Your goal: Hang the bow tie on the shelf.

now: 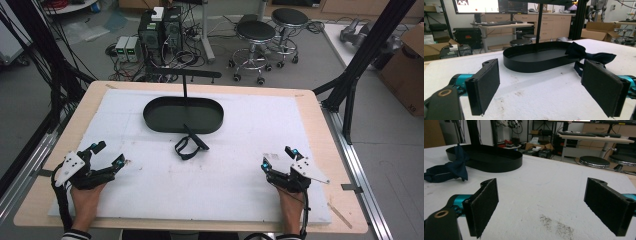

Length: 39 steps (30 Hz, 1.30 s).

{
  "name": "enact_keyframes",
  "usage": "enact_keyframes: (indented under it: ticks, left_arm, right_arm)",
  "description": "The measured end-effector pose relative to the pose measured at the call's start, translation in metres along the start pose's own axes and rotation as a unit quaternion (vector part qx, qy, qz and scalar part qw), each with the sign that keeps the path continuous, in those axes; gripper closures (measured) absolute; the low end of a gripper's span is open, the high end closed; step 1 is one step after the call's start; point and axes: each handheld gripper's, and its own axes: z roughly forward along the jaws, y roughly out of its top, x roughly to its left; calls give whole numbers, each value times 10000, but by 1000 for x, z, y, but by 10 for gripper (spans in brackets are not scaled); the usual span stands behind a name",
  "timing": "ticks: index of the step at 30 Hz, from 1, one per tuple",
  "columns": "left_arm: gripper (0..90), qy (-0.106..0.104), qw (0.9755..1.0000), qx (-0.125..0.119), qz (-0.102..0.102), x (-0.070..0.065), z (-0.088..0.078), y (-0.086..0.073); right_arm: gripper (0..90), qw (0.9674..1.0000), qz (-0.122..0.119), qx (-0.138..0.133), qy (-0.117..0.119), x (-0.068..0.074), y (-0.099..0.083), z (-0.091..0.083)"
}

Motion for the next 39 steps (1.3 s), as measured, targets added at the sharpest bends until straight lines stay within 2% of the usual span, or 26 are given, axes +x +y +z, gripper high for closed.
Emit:
enact_keyframes:
  ticks: [3,12,17,23,27,31,33,36,39]
  left_arm:
    - [159,9,10000,34,-53,1,0,0]
    - [159,3,10000,55,62,-1,1,0]
    - [158,15,10000,69,60,-1,1,0]
    - [159,0,9999,76,72,-1,1,1]
    - [159,2,10000,65,70,-2,1,1]
    - [160,2,10000,61,74,-2,1,0]
    - [160,5,10000,61,68,-2,1,0]
    - [160,2,10000,62,66,-1,1,0]
    - [160,3,10000,60,71,-2,1,0]
  right_arm:
    - [115,10000,-2,-4,16,0,0,0]
    - [114,10000,7,-35,10,0,0,-1]
    - [114,10000,-64,-54,-5,0,0,0]
    - [115,10000,-2,-52,-59,0,0,0]
    - [115,9999,24,100,-25,0,2,2]
    - [115,9998,95,143,92,1,11,5]
    - [114,9994,89,182,268,2,20,8]
    - [115,9985,-16,336,421,5,32,15]
    - [114,9978,-173,455,450,11,42,23]
